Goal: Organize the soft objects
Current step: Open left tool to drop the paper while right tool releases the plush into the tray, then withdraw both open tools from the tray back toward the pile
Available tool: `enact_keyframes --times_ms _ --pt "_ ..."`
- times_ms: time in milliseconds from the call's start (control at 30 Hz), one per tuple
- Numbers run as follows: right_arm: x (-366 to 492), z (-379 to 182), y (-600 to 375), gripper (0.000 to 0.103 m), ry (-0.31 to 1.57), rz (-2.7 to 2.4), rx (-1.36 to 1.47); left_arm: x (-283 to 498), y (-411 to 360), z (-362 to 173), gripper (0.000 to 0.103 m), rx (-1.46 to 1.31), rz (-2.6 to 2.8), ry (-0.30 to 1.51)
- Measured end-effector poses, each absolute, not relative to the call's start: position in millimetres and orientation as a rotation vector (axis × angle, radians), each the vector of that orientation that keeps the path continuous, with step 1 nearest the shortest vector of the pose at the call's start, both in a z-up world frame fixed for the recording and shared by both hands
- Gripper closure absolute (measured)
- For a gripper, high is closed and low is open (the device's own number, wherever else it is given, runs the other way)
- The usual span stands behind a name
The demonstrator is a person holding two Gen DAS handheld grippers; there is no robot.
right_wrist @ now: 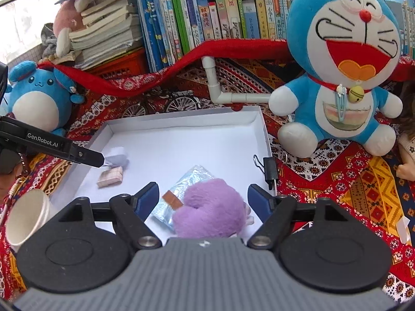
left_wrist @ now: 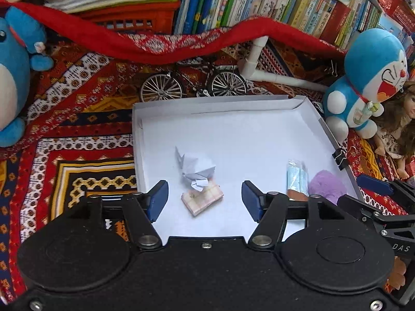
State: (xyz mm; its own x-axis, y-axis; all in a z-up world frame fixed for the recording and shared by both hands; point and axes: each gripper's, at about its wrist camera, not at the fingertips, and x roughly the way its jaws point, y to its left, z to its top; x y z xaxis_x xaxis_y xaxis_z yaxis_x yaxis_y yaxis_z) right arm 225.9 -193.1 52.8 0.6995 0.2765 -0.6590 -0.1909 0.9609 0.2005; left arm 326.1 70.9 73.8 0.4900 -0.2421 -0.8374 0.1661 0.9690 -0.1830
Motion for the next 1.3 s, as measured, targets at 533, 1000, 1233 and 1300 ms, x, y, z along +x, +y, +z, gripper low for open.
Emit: enact_keyframes --times_ms 533,1000,1233,1300 --pt "166 87 -184 0.003 0.594 0.317 0.052 249 87 116 0.032 -0.14 -0.233 0.854" --pt "112 100 -179 0.0 0.482 0.36 0.003 172 84 133 0.026 -0.13 -0.29 0.717" --pt "94 97 -174 0.0 0.452 0.368 -0.023 139 83 130 0.023 -0.128 -0.314 0.665" --pt "87 95 -172 0.0 0.441 0.373 -0.038 130 82 129 0.022 -0.118 -0.31 0.646"
